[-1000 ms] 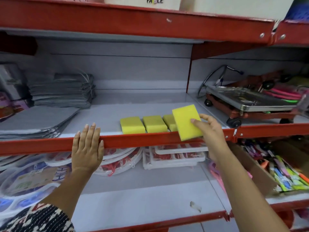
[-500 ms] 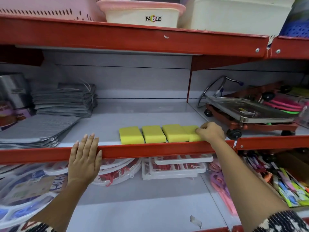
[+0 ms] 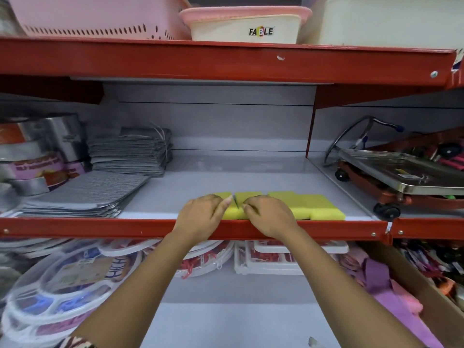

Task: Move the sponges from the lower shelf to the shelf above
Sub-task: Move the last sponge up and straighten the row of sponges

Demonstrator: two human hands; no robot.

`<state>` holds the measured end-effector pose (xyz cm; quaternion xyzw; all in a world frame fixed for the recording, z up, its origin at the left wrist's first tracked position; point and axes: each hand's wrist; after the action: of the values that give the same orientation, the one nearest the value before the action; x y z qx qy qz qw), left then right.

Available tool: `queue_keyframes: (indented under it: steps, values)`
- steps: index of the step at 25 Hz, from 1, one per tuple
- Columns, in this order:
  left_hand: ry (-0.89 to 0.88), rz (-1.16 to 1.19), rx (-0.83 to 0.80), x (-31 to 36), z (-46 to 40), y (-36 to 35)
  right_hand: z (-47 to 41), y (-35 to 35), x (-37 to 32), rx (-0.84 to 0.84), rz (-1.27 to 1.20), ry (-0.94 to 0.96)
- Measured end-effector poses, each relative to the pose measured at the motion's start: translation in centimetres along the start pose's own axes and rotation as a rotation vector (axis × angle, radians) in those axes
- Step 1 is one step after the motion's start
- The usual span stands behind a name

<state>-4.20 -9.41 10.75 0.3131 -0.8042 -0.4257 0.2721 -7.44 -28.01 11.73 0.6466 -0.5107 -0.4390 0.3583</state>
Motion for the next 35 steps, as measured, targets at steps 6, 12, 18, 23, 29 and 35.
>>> queue_keyframes:
  steps: [6,12,18,23,29,35]
  values:
    - [0.042,0.044,-0.007,-2.8,1.6,0.9,0.0,-1.2,-3.4,0.012,-0.055,0.005]
    - [0.03,0.103,-0.015,-3.1,2.2,1.6,0.1,-0.1,-1.9,0.151,-0.081,-0.107]
    - [-0.05,0.112,-0.079,-2.3,2.2,0.5,1.4,0.9,1.5,0.055,0.1,-0.276]
    - [-0.047,0.099,-0.054,-1.6,2.4,0.5,1.7,0.4,-1.1,0.05,-0.05,-0.126]
    - [-0.034,0.093,-0.037,-1.6,2.6,0.3,2.3,3.4,6.9,0.099,0.173,-0.533]
    - [-0.026,0.047,-0.04,-1.0,2.8,0.2,2.7,1.6,3.2,0.107,0.074,-0.368]
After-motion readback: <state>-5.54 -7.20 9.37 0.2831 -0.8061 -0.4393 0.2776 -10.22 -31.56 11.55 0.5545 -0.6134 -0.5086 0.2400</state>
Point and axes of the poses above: each hand's wrist, its own z-axis away from the middle knuckle, its own y-axis out of the back of the hand, x = y × z, and after that the axes turned 6 degrees about -y, right-handed
